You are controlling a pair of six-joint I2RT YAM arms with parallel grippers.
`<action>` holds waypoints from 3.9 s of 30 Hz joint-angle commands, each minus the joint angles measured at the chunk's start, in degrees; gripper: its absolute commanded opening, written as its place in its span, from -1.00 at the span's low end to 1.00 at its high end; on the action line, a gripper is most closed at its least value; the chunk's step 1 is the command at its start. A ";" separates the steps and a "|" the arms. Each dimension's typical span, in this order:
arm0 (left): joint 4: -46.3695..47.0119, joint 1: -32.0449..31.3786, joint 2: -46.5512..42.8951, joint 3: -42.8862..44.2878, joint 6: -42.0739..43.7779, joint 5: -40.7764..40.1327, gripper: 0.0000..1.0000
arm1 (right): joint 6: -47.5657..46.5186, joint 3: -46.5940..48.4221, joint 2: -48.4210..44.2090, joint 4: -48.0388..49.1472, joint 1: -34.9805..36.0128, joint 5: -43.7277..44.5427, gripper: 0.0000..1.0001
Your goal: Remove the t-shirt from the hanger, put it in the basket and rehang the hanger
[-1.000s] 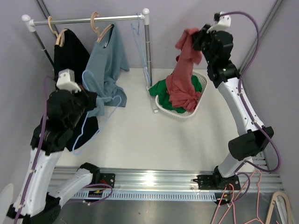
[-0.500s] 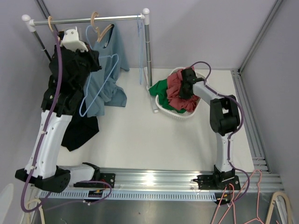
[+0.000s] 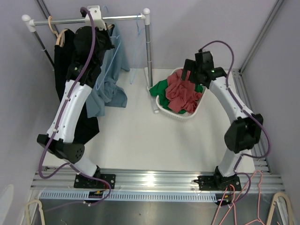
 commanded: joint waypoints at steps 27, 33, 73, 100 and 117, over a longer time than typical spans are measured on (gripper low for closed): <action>-4.90 -0.11 20.62 21.77 -0.75 15.86 -0.99 | -1.70 -8.86 -30.04 7.49 -0.69 -4.27 0.99; -5.26 0.24 12.63 17.38 -2.68 21.85 -0.43 | -0.64 -10.09 -30.82 8.11 -0.69 -7.08 0.99; -6.23 21.52 18.33 20.89 -9.99 37.59 0.12 | -2.49 -6.66 -26.52 9.69 -1.04 -9.98 0.99; -0.87 9.03 0.77 15.10 0.65 12.37 -0.99 | -5.63 -14.28 -30.82 20.19 -2.89 -27.89 0.99; -21.41 -1.87 -18.66 -1.51 -15.68 -19.64 -0.99 | -19.54 -30.91 -37.33 49.22 48.32 -24.52 0.99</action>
